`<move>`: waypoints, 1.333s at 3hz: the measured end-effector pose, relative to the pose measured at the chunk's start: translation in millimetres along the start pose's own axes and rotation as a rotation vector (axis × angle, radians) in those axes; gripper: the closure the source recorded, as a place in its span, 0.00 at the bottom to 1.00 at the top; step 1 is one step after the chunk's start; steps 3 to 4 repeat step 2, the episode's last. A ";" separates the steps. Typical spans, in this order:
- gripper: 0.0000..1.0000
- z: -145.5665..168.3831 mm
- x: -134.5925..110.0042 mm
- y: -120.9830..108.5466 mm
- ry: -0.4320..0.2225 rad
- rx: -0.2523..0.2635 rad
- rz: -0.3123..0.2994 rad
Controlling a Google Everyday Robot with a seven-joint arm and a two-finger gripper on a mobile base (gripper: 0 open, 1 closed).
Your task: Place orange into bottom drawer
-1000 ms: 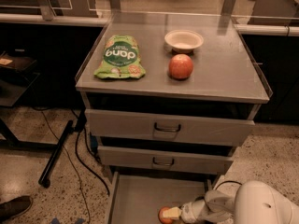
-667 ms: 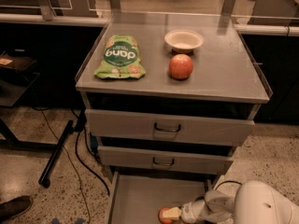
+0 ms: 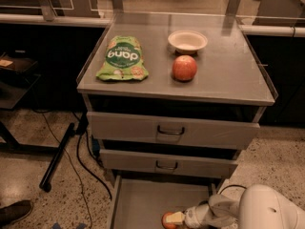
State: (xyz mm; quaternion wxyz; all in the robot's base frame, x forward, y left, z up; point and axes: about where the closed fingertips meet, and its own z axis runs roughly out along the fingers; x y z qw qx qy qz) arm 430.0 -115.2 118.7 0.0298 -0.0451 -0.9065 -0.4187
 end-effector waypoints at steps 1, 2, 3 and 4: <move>0.00 0.1 0.1 0.0 0.000 0.000 0.000; 0.00 0.1 0.1 0.0 0.000 0.000 0.000; 0.00 0.1 0.1 0.0 0.000 0.000 0.000; 0.00 0.1 0.1 0.0 0.000 0.000 0.000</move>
Offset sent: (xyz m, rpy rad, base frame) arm 0.0000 0.0000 0.0000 0.0000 0.0000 0.0000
